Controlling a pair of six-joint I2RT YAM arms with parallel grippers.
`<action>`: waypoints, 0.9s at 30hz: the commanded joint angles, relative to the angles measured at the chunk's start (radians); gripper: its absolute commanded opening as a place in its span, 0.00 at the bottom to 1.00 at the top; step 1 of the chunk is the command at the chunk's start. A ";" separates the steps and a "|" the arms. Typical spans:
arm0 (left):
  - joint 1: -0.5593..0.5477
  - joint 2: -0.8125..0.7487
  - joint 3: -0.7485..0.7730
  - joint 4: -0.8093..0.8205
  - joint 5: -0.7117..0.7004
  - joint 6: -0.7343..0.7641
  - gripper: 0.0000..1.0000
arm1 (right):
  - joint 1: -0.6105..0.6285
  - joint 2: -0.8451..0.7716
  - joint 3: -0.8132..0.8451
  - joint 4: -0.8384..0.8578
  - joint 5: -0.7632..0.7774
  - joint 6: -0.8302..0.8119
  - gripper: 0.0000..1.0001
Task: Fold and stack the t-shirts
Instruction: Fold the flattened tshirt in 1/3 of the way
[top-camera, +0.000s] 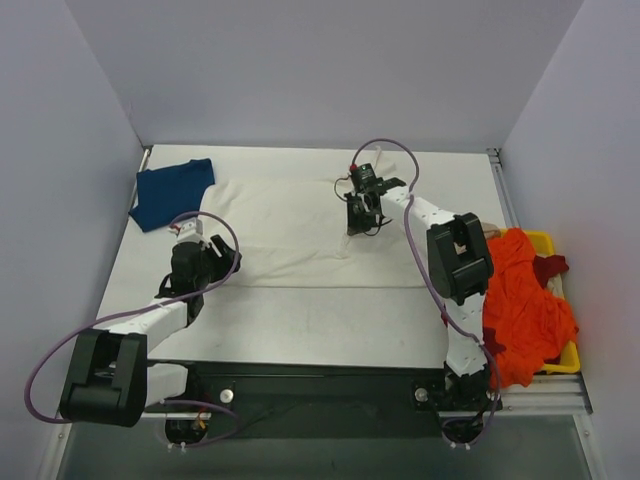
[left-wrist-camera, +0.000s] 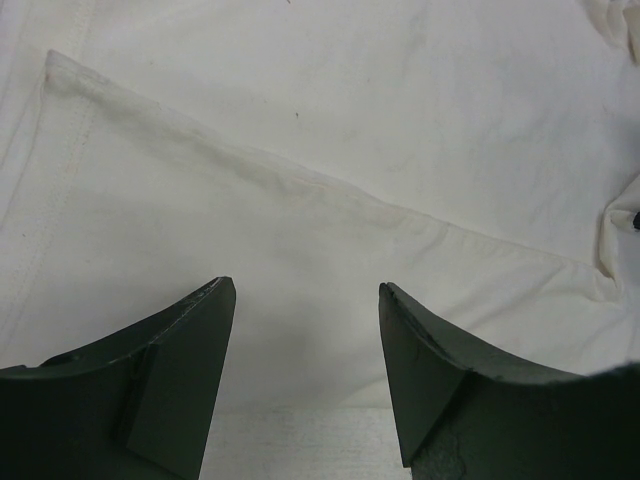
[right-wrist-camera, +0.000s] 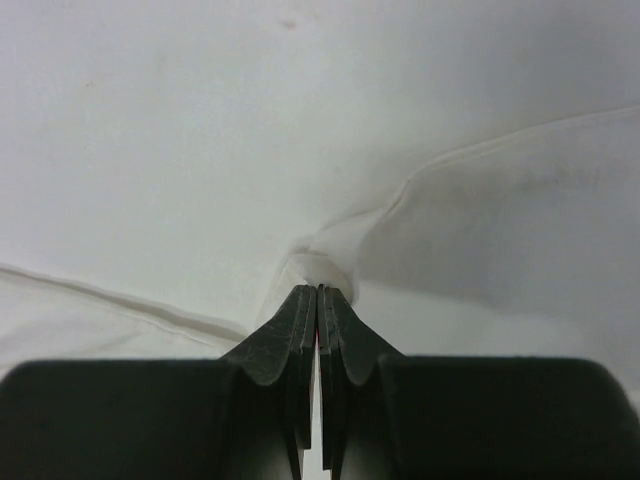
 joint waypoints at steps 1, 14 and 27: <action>-0.005 -0.001 0.028 0.024 -0.006 0.016 0.70 | 0.009 0.021 0.066 -0.039 -0.014 -0.005 0.00; -0.005 -0.011 0.034 0.011 -0.015 0.022 0.70 | 0.008 0.006 0.165 -0.027 -0.103 0.014 0.55; -0.105 -0.010 0.106 -0.013 -0.095 0.034 0.70 | -0.062 -0.287 -0.200 0.135 -0.139 0.015 0.70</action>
